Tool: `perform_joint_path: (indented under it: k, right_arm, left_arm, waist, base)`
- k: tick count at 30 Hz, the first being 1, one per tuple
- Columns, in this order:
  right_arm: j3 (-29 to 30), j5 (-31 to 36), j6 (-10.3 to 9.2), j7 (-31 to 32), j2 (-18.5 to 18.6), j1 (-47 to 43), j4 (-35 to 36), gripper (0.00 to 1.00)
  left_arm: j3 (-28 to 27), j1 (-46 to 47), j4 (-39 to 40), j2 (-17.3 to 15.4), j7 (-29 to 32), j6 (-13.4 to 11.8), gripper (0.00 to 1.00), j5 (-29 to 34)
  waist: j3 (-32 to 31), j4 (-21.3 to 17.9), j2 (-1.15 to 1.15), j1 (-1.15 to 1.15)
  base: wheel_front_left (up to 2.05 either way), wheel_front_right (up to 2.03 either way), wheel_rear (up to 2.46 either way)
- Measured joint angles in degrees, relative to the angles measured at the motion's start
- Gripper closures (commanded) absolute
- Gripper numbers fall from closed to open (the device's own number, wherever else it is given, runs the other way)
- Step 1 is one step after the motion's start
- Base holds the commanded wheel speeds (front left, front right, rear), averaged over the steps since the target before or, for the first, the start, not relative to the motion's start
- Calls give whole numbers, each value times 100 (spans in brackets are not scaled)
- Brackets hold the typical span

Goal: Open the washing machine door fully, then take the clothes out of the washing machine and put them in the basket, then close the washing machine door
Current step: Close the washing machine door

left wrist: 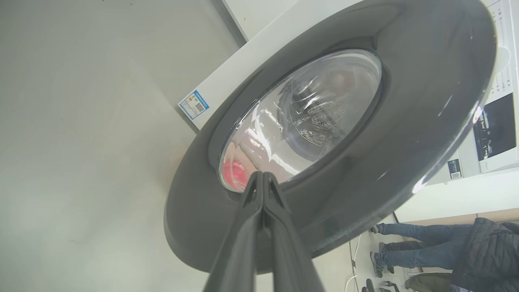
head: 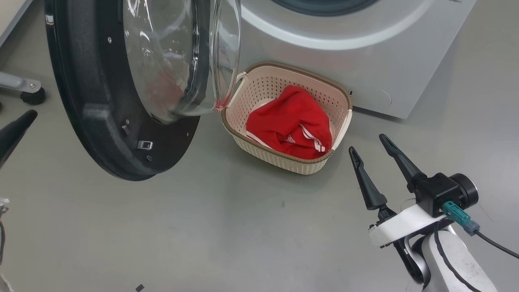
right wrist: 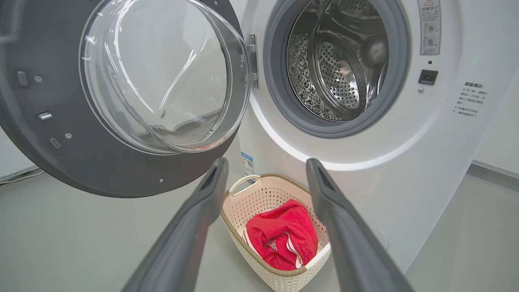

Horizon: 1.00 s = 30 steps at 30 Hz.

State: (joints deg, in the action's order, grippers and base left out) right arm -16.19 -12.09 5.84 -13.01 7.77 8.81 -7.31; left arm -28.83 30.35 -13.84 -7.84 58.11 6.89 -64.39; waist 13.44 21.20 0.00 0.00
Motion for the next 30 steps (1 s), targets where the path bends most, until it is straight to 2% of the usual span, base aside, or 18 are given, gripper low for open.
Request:
perform_joint_path:
  k: [8, 15, 30]
  right_arm:
    - [10, -16, -2, -43, -42, -94, -52, 0]
    - [-33, -66, -2, -52, -78, -115, -78, 0]
    - [-43, -66, -3, -91, -101, -118, -78, 0]
  left_arm:
    - [761, -865, 994, -315, -992, 2, 100, 857]
    - [1298, -1698, 1575, -673, -2360, 3, 100, 1724]
    - [1996, -2527, 1605, -682, -5203, 4, 100, 2818]
  waist:
    - [-162, 42, 0, 0]
    - [-246, 48, 0, 0]
    - [-209, 35, 0, 0]
  base:
    - [0, 0, 0]
    - [0, 0, 0]
    - [0, 0, 0]
